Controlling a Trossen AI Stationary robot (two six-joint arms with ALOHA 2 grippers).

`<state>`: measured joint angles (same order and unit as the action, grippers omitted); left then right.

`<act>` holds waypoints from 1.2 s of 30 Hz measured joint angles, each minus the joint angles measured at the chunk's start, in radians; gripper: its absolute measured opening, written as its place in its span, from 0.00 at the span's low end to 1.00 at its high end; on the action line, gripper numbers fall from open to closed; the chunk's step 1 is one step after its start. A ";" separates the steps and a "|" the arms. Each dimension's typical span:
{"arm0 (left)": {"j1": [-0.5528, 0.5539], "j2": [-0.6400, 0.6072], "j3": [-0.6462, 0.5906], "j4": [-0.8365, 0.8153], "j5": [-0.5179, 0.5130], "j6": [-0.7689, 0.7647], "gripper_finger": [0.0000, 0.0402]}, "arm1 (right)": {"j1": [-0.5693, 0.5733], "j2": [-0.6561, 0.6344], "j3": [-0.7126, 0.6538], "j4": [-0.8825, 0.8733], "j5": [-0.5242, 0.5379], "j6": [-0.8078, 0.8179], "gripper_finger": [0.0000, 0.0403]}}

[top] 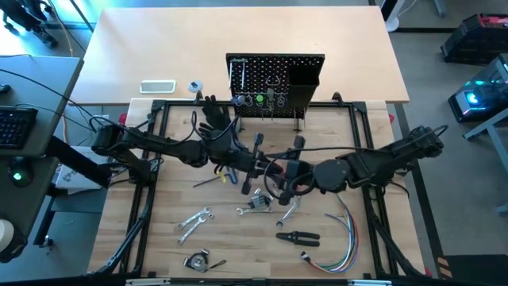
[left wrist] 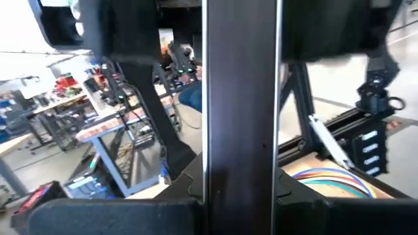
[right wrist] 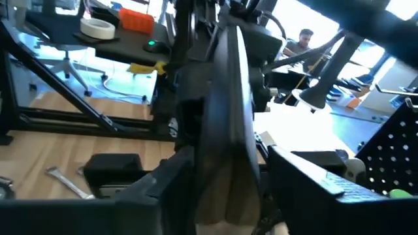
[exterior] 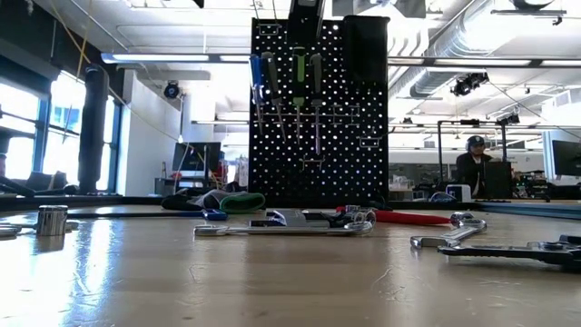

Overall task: Hang tools onto peg board
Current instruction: Put the black spirit level into the black bin on the pegboard

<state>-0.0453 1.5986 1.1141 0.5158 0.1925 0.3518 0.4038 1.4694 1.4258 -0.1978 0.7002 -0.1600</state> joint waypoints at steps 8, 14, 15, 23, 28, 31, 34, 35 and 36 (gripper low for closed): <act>-0.003 0.000 0.000 0.008 -0.056 0.026 0.10 | 0.002 0.001 0.000 -0.004 0.024 -0.034 0.16; -0.003 0.000 0.000 0.003 -0.070 0.032 0.12 | 0.003 0.001 0.000 -0.005 0.024 -0.062 0.08; -0.003 0.000 0.000 0.002 -0.073 0.029 0.13 | 0.002 0.001 0.000 -0.008 0.023 -0.062 0.08; -0.001 -0.011 0.000 -0.085 -0.088 0.025 0.23 | 0.003 -0.013 0.000 -0.041 0.032 -0.056 0.08; -0.001 -0.071 0.000 -0.189 -0.139 0.047 0.27 | 0.010 -0.051 0.000 -0.043 0.035 -0.059 0.08; -0.002 -0.124 0.000 -0.249 -0.170 0.052 0.30 | 0.015 -0.081 0.000 -0.049 0.036 -0.066 0.08; -0.002 -0.184 0.000 -0.312 -0.184 0.051 0.33 | 0.019 -0.115 0.000 -0.053 0.037 -0.071 0.08; -0.002 -0.205 0.000 -0.339 -0.185 0.050 0.34 | 0.022 -0.126 0.000 -0.056 0.040 -0.078 0.08; -0.002 -0.224 0.000 -0.364 -0.187 0.046 0.35 | 0.024 -0.137 0.000 -0.060 0.043 -0.083 0.08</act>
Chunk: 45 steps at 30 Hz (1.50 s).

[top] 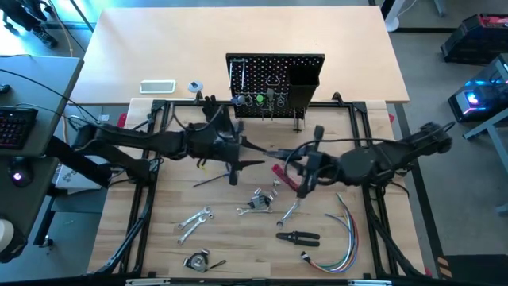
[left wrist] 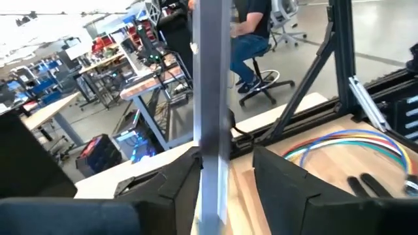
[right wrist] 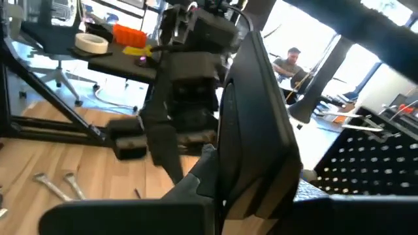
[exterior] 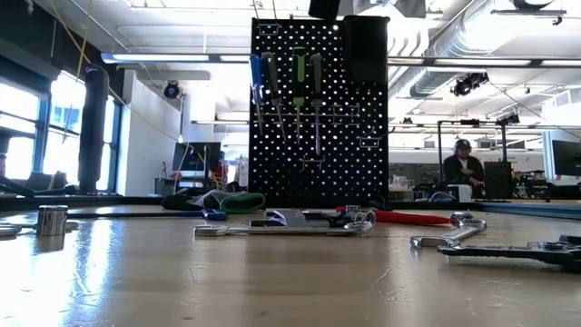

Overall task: Hang tools onto peg board
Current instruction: Put the black spirit level into the black bin on the pegboard

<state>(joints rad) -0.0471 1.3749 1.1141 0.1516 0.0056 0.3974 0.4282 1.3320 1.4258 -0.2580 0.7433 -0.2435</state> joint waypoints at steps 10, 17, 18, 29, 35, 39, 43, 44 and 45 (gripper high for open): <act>-0.020 -0.081 0.000 -0.303 -0.004 -0.118 0.37 | -0.019 -0.132 0.000 0.019 0.045 -0.084 0.08; -0.054 -0.058 -0.068 -0.368 -0.003 -0.172 0.37 | -0.075 -0.202 0.000 0.059 0.038 -0.148 0.08; -0.058 -0.056 -0.079 -0.364 -0.003 -0.177 0.37 | -0.083 -0.210 0.000 0.070 0.037 -0.159 0.08; -0.097 -0.054 -0.212 -0.216 0.002 -0.230 0.37 | -0.213 -0.239 0.116 0.059 0.021 -0.266 0.08; -0.112 -0.054 -0.254 -0.208 0.003 -0.240 0.37 | -0.302 -0.187 0.284 -0.112 -0.019 -0.250 0.08; -0.112 -0.054 -0.281 -0.204 0.003 -0.256 0.37 | -0.357 -0.136 0.390 -0.218 -0.021 -0.244 0.08; -0.112 -0.054 -0.304 -0.201 0.003 -0.275 0.37 | -0.417 -0.084 0.484 -0.332 -0.073 -0.210 0.08; -0.112 -0.054 -0.311 -0.198 0.002 -0.283 0.37 | -0.434 -0.072 0.505 -0.358 -0.095 -0.199 0.08; -0.112 -0.054 -0.318 -0.197 0.002 -0.290 0.37 | -0.451 -0.061 0.525 -0.380 -0.114 -0.188 0.08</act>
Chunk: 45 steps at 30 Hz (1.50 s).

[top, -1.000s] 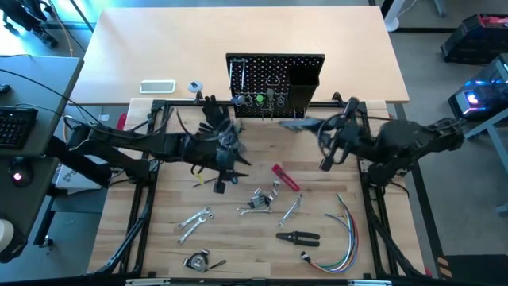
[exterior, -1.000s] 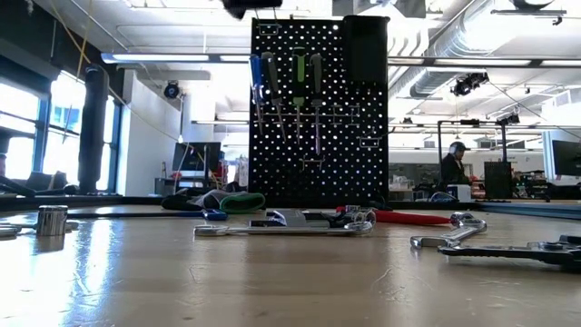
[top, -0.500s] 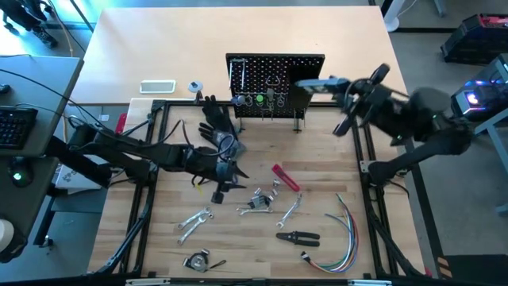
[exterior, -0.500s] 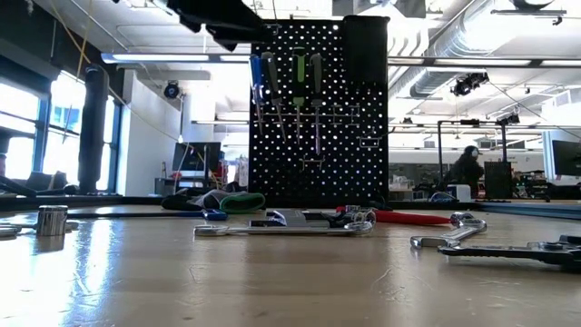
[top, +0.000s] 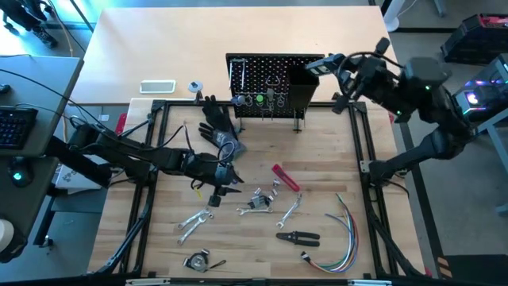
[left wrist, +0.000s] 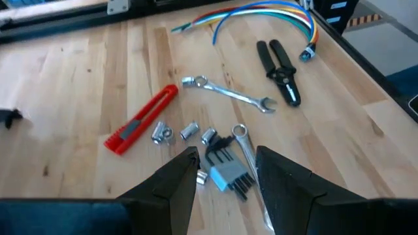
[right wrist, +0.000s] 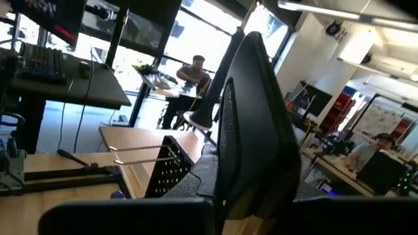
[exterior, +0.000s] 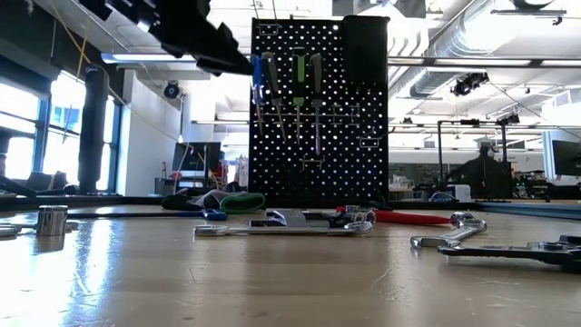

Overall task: Hang tools onto peg board
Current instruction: Put the black spirit level into the black bin on the pegboard

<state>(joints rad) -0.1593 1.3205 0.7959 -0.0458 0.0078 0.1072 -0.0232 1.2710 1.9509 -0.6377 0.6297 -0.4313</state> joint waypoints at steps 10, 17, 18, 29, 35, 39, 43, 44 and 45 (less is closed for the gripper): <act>0.000 0.000 -0.029 -0.001 0.000 -0.072 0.37 | -0.170 0.058 0.112 -0.141 -0.159 0.072 0.08; 0.000 0.000 -0.029 0.021 0.000 -0.079 0.37 | -0.260 0.059 0.118 -0.191 -0.261 0.117 0.08; 0.000 0.000 -0.029 0.024 0.000 -0.079 0.37 | -0.271 0.059 0.118 -0.199 -0.275 0.120 0.08; 0.000 0.000 -0.029 0.052 0.000 -0.078 0.37 | -0.339 0.059 0.117 -0.238 -0.364 0.138 0.08; 0.001 0.000 -0.029 0.053 -0.001 -0.078 0.37 | -0.376 0.079 0.117 -0.237 -0.434 0.119 0.08; 0.001 0.000 -0.029 0.053 -0.001 -0.080 0.37 | -0.403 0.110 0.117 -0.243 -0.470 0.116 0.08; 0.001 0.000 -0.029 0.053 -0.001 -0.095 0.37 | -0.431 0.143 0.116 -0.277 -0.499 0.116 0.08; 0.000 0.000 -0.029 0.053 -0.001 -0.096 0.37 | -0.437 0.150 0.116 -0.285 -0.504 0.116 0.08; 0.001 0.000 -0.029 0.052 -0.001 -0.096 0.37 | -0.443 0.156 0.116 -0.291 -0.511 0.116 0.08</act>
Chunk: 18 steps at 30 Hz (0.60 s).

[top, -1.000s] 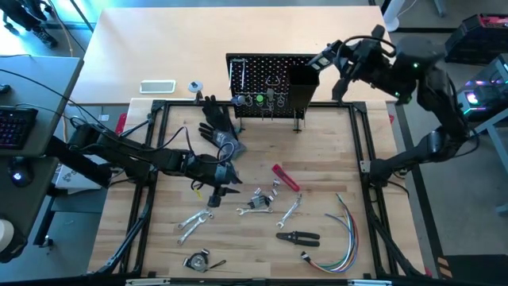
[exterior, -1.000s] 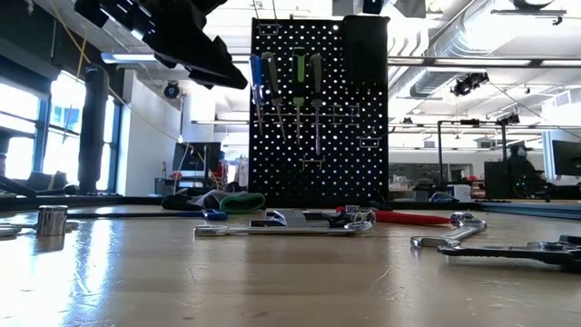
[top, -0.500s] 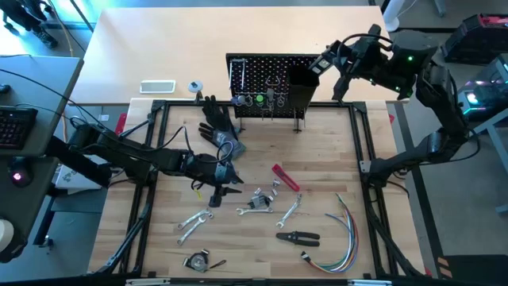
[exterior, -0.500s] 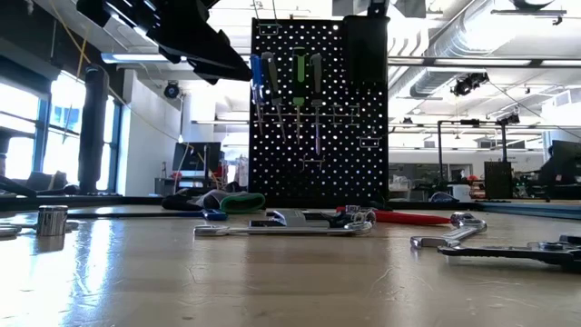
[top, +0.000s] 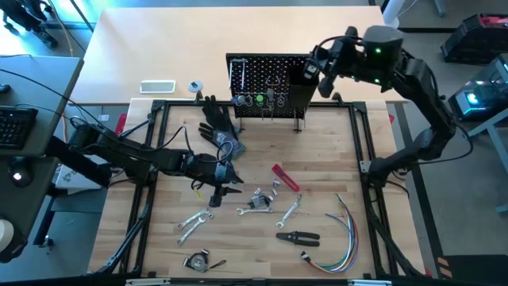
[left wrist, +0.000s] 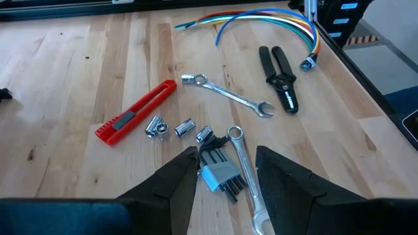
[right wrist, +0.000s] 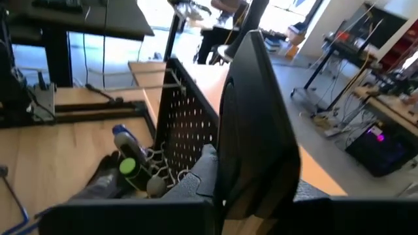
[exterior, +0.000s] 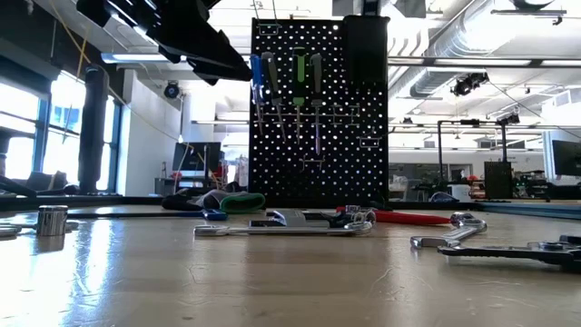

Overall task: Hang tools onto peg board
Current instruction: Put the black spirit level into the black bin on the pegboard

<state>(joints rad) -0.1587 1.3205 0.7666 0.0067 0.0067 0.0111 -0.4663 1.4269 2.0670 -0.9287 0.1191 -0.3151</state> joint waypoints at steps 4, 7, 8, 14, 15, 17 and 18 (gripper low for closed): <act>0.000 0.000 0.000 0.000 0.000 0.000 0.37 | -0.023 0.020 0.000 -0.017 -0.025 0.008 0.10; 0.000 0.000 0.000 0.000 0.000 0.008 0.37 | -0.036 0.035 0.000 -0.029 -0.026 0.010 0.11; 0.000 0.000 0.000 0.000 0.000 0.009 0.37 | -0.040 0.039 0.000 -0.033 -0.026 0.011 0.11; 0.000 0.000 0.000 0.000 0.000 0.009 0.37 | -0.062 0.064 0.000 -0.036 -0.076 0.027 0.11; 0.000 0.000 0.000 0.000 0.000 0.008 0.37 | -0.065 0.067 0.000 -0.042 -0.076 0.027 0.11; 0.000 0.000 0.000 -0.001 0.000 0.008 0.37 | -0.071 0.074 0.000 -0.056 -0.076 0.028 0.11; -0.001 0.000 0.000 -0.001 0.000 0.008 0.37 | -0.073 0.075 0.000 -0.064 -0.076 0.031 0.11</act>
<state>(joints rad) -0.1593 1.3205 0.7670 0.0057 0.0069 0.0193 -0.5392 1.5020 2.0670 -0.9925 0.0429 -0.2837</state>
